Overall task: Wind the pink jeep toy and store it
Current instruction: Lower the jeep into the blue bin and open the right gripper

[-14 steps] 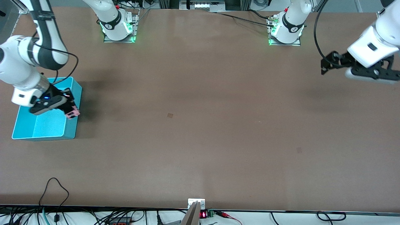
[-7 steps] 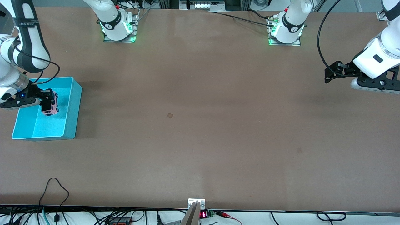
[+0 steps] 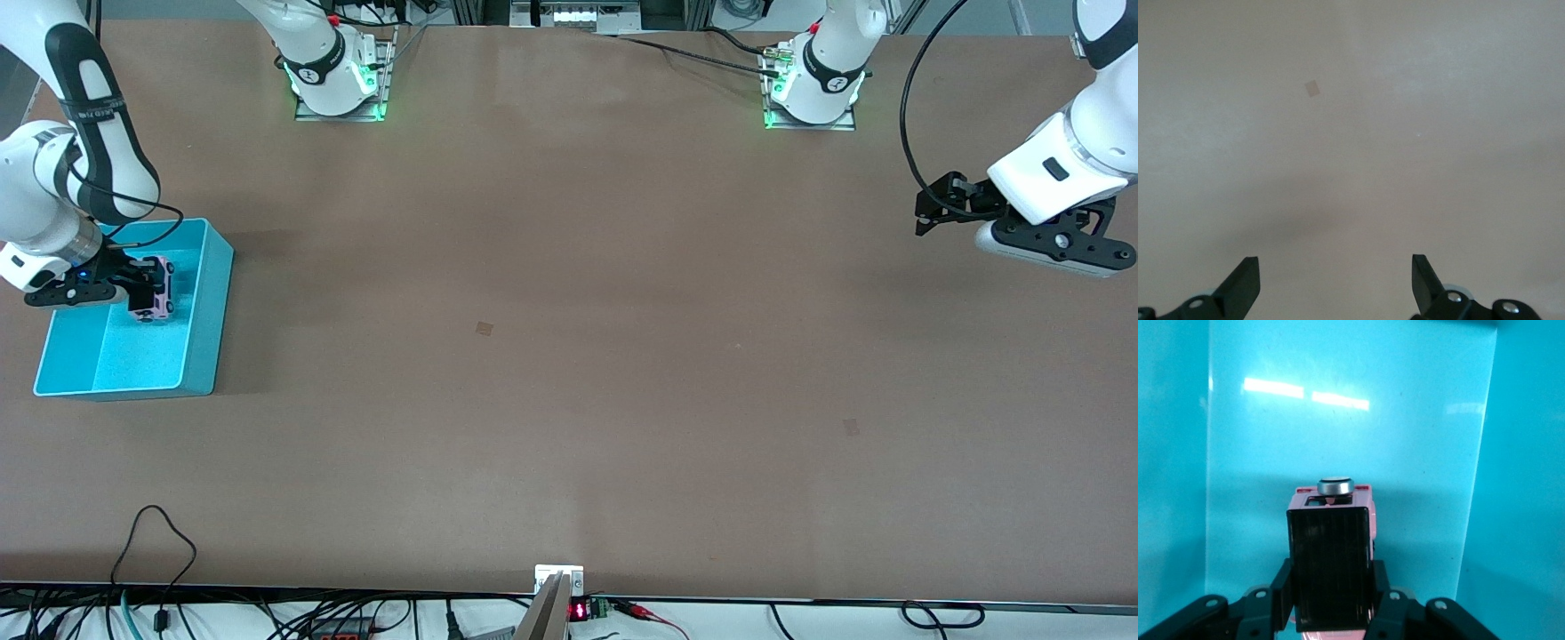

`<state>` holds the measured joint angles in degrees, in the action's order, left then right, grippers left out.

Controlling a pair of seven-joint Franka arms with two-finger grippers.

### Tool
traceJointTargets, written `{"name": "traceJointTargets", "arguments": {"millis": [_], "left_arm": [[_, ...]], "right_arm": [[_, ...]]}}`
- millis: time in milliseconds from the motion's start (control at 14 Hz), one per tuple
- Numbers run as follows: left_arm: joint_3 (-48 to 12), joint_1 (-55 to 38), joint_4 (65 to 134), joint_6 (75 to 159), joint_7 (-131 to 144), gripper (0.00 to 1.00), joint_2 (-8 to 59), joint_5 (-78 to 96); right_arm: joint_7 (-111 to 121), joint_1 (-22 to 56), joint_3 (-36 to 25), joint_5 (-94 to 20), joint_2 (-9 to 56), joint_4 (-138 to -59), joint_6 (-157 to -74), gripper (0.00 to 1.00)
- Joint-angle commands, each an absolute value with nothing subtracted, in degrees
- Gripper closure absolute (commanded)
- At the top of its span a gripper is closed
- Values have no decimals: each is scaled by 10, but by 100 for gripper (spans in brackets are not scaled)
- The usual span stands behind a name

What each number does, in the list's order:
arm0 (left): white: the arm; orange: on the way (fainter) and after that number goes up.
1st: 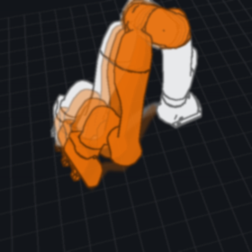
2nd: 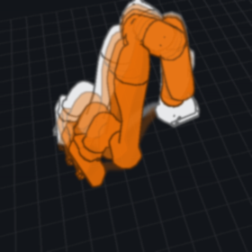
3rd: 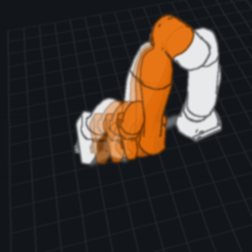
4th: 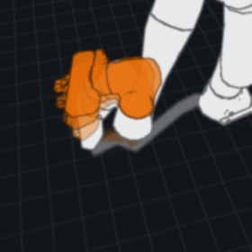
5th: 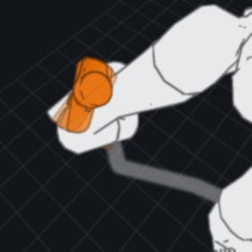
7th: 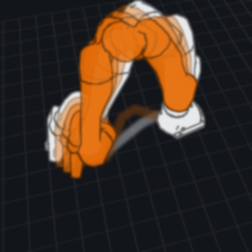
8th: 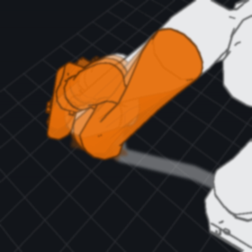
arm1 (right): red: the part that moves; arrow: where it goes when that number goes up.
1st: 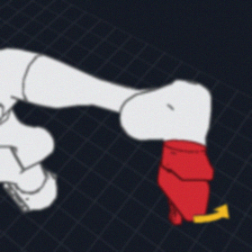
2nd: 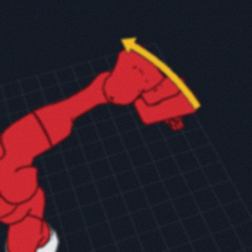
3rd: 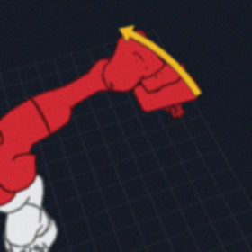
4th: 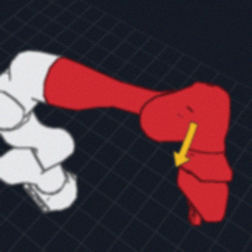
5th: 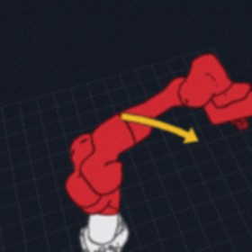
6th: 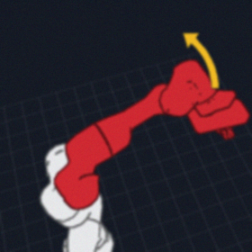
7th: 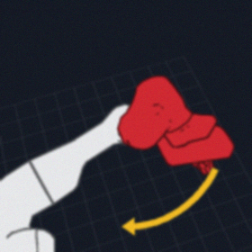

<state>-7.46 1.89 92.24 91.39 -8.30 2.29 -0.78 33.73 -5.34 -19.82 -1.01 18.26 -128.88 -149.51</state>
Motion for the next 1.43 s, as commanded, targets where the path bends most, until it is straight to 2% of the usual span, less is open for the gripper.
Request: {"name": "traceJointTargets", "arguments": {"millis": [0, 71, 357, 429, 571, 929, 1357], "left_arm": [[-79, 17, 911, 906, -76, 0, 27, -13], [-82, 18, 911, 905, -55, 0, 27, -13], [-82, 20, 911, 888, -37, 0, 21, -13], [-82, 20, 911, 889, -33, 0, 22, -14], [-83, 18, 908, 891, -33, 0, 23, -13], [-85, 18, 907, 891, -33, 0, 25, -13], [-86, 18, 906, 890, -33, 0, 24, -13]], "right_arm": [[335, -62, -194, -19, 180, -1299, -1502, 98], [335, -62, -194, -19, 181, -1299, -1501, 89], [337, -58, -194, -19, 177, -1297, -1498, 28], [337, -55, -193, -19, 171, -1296, -1497, 1], [345, -53, -190, -18, 145, -1288, -1472, 0], [338, -2, -179, -18, 77, -1235, -1333, 0], [288, -5, -113, -18, 57, -1112, -1197, 0]]}}
